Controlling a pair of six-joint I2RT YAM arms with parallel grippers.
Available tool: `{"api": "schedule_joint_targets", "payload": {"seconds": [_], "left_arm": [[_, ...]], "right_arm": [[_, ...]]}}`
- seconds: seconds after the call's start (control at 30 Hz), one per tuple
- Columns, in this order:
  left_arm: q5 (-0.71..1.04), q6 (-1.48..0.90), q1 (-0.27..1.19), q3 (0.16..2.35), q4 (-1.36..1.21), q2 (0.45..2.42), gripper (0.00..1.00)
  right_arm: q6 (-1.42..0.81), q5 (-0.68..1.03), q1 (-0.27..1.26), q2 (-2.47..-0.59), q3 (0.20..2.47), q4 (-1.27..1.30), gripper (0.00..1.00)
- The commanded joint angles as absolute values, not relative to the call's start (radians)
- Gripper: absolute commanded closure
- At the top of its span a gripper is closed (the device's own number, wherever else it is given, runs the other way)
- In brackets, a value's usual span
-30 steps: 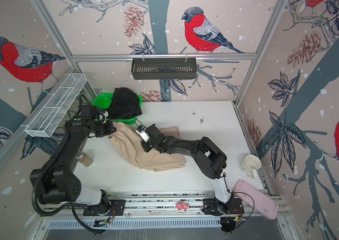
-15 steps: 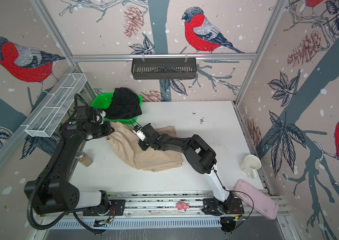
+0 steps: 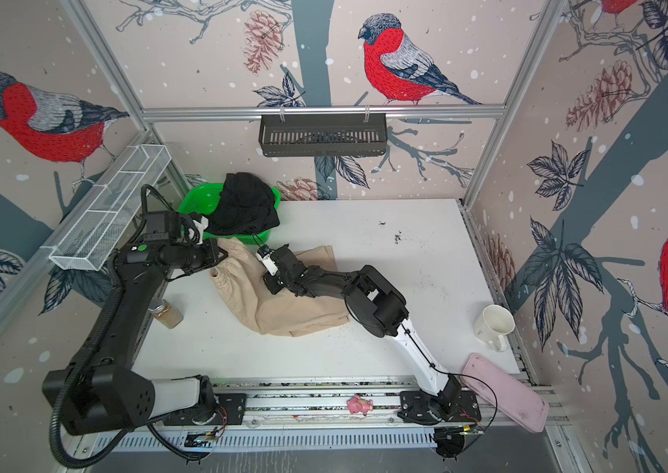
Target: Fold and stack the shorts
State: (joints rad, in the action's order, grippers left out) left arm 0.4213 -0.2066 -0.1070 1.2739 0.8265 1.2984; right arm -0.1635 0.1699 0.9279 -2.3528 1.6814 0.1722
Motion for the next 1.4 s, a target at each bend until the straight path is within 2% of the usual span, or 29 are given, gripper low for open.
{"api": "schedule_joint_targets", "payload": {"seconds": [0.0, 0.03, 0.07, 0.17, 0.3, 0.37, 0.47, 0.57, 0.77, 1.0, 1.37], "left_arm": [[0.423, -0.197, -0.109, 1.273, 0.821, 1.288, 1.00], [0.415, -0.199, -0.109, 1.275, 0.819, 1.286, 1.00], [0.408, -0.205, -0.109, 1.275, 0.814, 1.284, 1.00], [0.424, -0.243, -0.109, 1.261, 0.785, 1.284, 1.00], [0.498, -0.340, -0.105, 1.195, 0.679, 1.270, 1.00], [0.503, -0.388, -0.090, 1.167, 0.633, 1.263, 1.00], [0.438, -0.433, -0.042, 1.161, 0.609, 1.255, 1.00], [0.409, -0.486, 0.006, 1.149, 0.567, 1.250, 1.00], [0.372, -0.546, 0.111, 1.134, 0.518, 1.284, 1.00], [0.314, -0.561, 0.224, 1.127, 0.495, 1.372, 1.00], [0.349, -0.588, 0.372, 1.124, 0.369, 1.550, 1.00]], "right_arm": [[-0.195, 0.146, 0.920, -2.264, 1.635, 0.267, 0.62], [-0.193, 0.140, 0.915, -2.222, 1.593, 0.282, 0.54], [-0.191, 0.140, 0.907, -2.178, 1.544, 0.292, 0.50], [-0.189, 0.109, 0.879, -2.042, 1.372, 0.286, 0.48], [-0.185, 0.010, 0.858, -1.854, 1.122, 0.216, 0.61], [-0.191, -0.071, 0.864, -1.756, 0.985, 0.168, 0.74], [-0.241, -0.116, 0.865, -1.637, 0.815, 0.128, 0.88], [-0.296, -0.136, 0.868, -1.549, 0.684, 0.142, 0.94], [-0.355, -0.158, 0.893, -1.519, 0.569, 0.198, 0.97], [-0.372, -0.166, 0.944, -1.549, 0.558, 0.242, 0.97], [-0.405, -0.143, 0.980, -1.602, 0.557, 0.315, 0.90]]}}
